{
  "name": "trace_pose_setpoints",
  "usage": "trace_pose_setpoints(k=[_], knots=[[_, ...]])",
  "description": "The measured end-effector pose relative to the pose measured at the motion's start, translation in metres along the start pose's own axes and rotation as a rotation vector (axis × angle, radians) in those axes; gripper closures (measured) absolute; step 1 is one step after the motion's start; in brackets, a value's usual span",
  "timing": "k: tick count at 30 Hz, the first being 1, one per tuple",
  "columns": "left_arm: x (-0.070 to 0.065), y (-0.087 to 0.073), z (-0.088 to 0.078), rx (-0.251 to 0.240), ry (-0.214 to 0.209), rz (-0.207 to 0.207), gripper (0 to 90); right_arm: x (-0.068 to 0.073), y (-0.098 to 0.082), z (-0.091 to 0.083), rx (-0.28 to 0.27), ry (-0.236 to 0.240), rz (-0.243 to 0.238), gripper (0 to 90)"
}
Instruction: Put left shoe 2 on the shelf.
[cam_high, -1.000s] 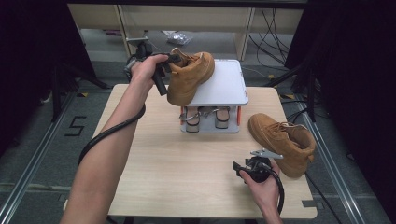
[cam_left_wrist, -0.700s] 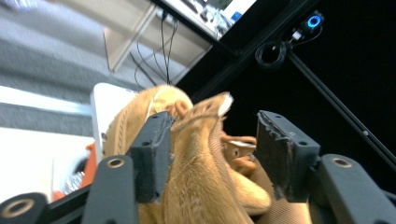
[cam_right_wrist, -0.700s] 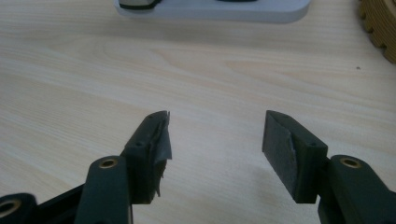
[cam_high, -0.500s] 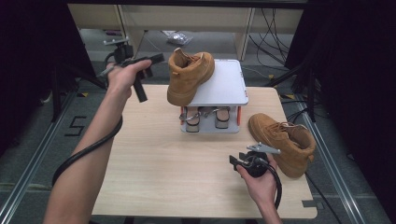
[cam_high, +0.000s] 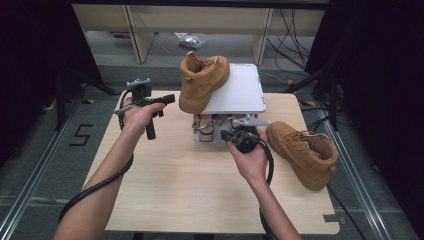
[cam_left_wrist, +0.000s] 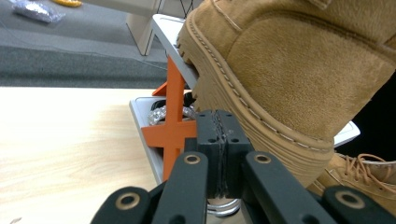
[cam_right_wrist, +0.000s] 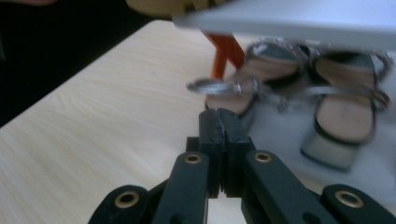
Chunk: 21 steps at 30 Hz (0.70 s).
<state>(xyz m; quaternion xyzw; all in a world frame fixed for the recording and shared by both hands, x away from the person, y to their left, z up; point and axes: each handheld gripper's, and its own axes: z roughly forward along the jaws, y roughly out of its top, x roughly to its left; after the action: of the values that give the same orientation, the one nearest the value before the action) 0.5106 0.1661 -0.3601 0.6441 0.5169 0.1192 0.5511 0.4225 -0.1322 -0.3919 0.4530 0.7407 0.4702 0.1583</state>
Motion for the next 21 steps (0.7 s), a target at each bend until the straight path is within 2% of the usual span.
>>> trace_pose_setpoints(k=[1,2,4,7,8,11,14,16,21], knots=[[-0.001,-0.001,0.002,0.007,0.003,0.007,88.7,0.002,0.006,0.005,-0.011,-0.002,-0.017,89.9],[-0.002,-0.002,0.003,0.009,-0.003,0.008,88.8,0.005,0.014,0.011,-0.011,0.006,-0.009,89.8],[-0.003,-0.003,0.004,0.017,-0.004,0.004,88.9,0.008,0.025,0.02,-0.023,0.007,-0.025,89.8],[-0.004,-0.005,0.004,0.022,-0.01,0.011,88.9,0.012,0.037,0.032,-0.038,0.012,-0.019,89.8],[-0.003,-0.005,0.004,0.016,-0.011,0.012,88.7,0.014,0.039,0.034,-0.036,0.012,-0.012,89.7],[-0.004,-0.004,0.004,0.017,-0.008,0.017,88.6,0.021,0.049,0.046,-0.025,0.011,-0.036,89.6],[-0.004,-0.004,0.004,0.018,-0.007,0.023,89.0,0.026,0.055,0.053,-0.02,0.012,-0.034,89.4],[-0.003,-0.004,0.005,0.017,-0.015,0.016,89.1,0.029,0.056,0.055,-0.013,-0.006,-0.032,89.4],[-0.006,-0.005,0.006,0.015,-0.022,0.009,89.4,0.027,0.056,0.054,-0.021,-0.01,-0.037,89.7]])
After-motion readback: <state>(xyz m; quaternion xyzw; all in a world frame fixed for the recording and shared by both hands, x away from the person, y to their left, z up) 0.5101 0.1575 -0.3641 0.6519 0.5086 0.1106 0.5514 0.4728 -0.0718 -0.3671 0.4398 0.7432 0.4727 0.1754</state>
